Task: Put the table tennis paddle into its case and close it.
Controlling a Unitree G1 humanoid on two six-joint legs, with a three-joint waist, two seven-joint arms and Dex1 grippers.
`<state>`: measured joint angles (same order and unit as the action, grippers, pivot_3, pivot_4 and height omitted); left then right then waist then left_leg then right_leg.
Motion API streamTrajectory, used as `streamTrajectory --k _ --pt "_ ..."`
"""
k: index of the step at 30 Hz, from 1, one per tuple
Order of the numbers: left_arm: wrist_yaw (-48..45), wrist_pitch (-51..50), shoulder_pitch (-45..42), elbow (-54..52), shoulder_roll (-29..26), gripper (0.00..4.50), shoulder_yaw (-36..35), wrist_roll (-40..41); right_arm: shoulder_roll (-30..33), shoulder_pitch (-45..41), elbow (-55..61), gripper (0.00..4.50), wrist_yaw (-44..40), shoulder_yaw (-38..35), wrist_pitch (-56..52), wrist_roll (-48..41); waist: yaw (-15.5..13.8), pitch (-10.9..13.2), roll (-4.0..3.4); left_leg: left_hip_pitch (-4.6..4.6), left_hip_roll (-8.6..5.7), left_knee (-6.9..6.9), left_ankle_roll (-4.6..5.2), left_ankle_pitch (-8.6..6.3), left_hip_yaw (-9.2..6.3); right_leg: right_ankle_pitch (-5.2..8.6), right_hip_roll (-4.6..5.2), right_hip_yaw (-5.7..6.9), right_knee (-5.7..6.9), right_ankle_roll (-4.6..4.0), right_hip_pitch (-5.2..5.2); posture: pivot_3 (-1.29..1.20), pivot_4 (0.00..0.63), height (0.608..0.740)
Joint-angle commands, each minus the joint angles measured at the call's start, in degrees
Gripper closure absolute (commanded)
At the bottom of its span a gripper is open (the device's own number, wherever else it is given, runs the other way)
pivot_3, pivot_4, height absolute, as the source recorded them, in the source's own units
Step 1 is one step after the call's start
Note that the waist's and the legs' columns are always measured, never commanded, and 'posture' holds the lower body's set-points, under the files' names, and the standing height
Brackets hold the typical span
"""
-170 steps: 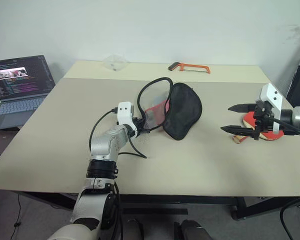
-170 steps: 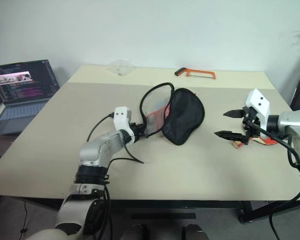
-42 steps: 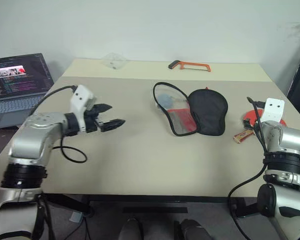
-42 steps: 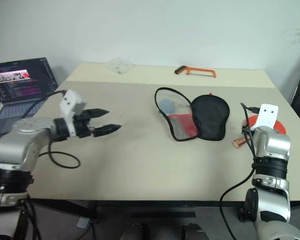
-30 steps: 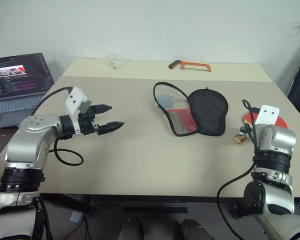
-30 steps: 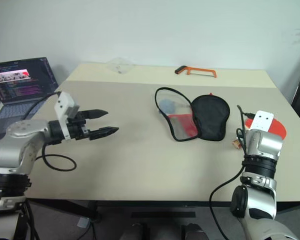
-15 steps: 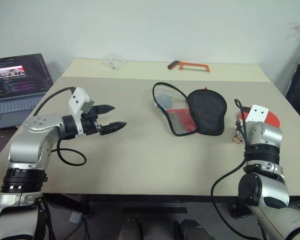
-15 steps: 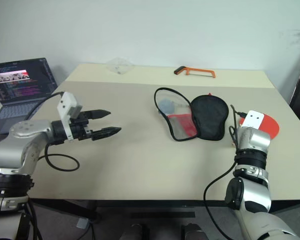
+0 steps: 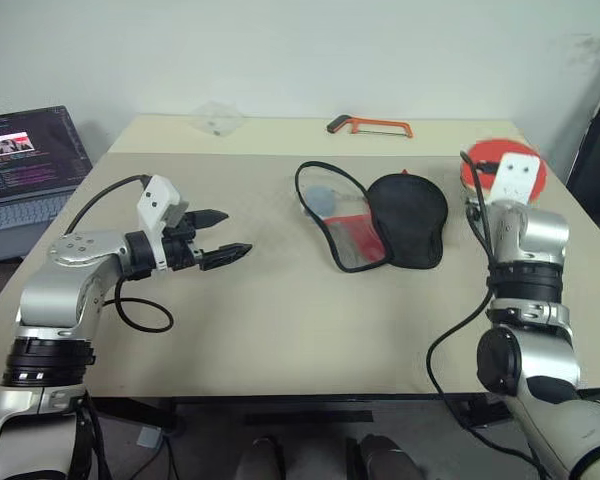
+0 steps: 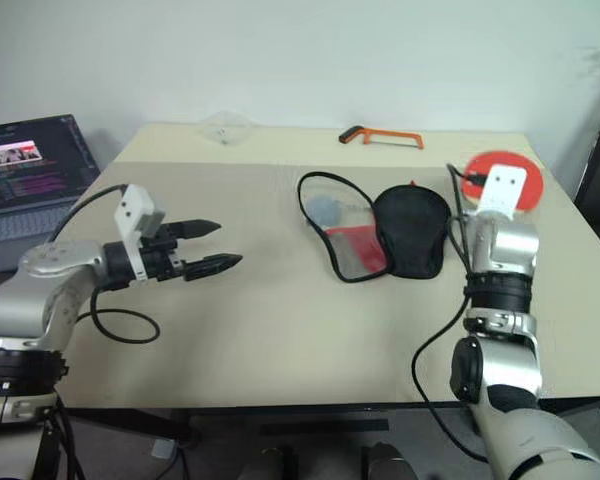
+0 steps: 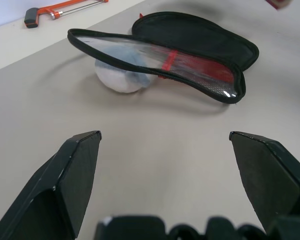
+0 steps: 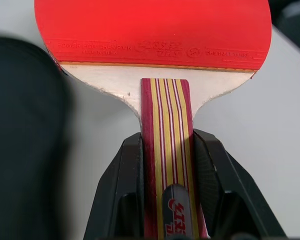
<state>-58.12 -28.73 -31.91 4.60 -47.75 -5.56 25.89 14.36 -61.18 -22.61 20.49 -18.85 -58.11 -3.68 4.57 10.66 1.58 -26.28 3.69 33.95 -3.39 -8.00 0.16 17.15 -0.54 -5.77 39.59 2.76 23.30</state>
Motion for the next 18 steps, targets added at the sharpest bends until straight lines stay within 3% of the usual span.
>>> streamTrajectory --k 1,8,18 --pt "0.13 0.17 -1.57 -0.93 -0.01 0.0 -0.89 -0.14 -3.45 -2.55 2.19 3.48 -3.88 4.31 0.84 -1.16 0.3 0.0 0.0 0.01 0.01 0.0 0.0 0.0 -0.02 0.01 -0.02 0.0 0.05 -0.02 0.02 0.0 0.15 0.74" --pt "0.7 -0.81 0.45 -3.07 -0.11 0.0 -1.54 0.1 -9.19 -0.54 -0.22 3.48 -3.34 4.4 1.8 -1.22 -0.07 0.0 0.0 -0.02 0.0 0.06 -0.01 0.01 -0.06 0.04 -0.03 0.04 0.3 -0.06 0.1 0.0 0.15 0.74" --pt "1.57 -2.07 2.9 -5.48 -0.49 0.0 -2.02 -0.04 -10.11 -0.13 -4.83 3.48 -2.02 2.92 3.36 -1.65 0.16 0.0 0.0 -0.06 0.01 0.11 -0.01 0.01 -0.1 0.04 -0.03 0.08 0.32 -0.06 0.11 0.0 0.15 0.74"
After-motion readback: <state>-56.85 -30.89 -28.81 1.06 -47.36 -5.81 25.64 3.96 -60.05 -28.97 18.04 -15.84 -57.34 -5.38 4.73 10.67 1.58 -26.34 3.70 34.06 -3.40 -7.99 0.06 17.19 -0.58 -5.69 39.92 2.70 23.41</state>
